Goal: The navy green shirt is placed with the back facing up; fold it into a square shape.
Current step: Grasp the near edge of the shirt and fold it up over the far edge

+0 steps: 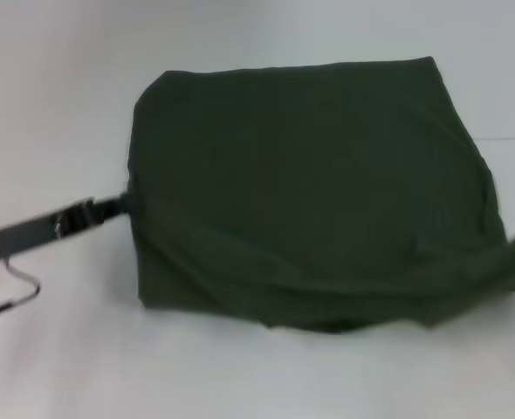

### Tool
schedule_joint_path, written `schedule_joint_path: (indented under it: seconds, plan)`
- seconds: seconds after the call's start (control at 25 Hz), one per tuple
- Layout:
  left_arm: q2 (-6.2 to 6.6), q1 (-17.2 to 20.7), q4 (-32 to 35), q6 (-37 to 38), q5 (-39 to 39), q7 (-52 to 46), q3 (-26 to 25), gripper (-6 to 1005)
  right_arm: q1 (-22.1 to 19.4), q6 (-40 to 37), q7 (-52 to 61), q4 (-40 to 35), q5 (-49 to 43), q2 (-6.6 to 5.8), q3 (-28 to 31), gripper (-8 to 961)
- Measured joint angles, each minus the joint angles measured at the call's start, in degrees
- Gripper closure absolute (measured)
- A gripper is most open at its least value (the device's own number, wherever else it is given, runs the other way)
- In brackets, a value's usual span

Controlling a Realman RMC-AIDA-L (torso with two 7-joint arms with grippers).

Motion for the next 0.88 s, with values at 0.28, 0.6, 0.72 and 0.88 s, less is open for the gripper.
schedule_joint_path:
  seconds: [0.28,0.6,0.72,0.88]
  plan:
    - [-0.63,-5.8,-0.4,-13.3,-4.7,2.3,0.5,971,7.0,10.5,0.0,3.5,2.3,-1.5,-0.5,908]
    - [-1.11,-10.6,-6.7,-28.4,-14.4,13.0,0.7,970,14.9,28.9,-1.0,7.1,2.4,-1.22,-5.2,907]
    - [-1.72,-12.5,-9.7,-33.2,-17.1,18.9,0.7,971,17.5,36.1,-2.8,9.4,2.5,-0.54,-6.5,907]
    - [-3.88,-14.0,-12.6,-39.3,-21.6,28.5,0.5,971,19.9,45.8,-5.8,13.0,2.5,1.0,-7.9,908]
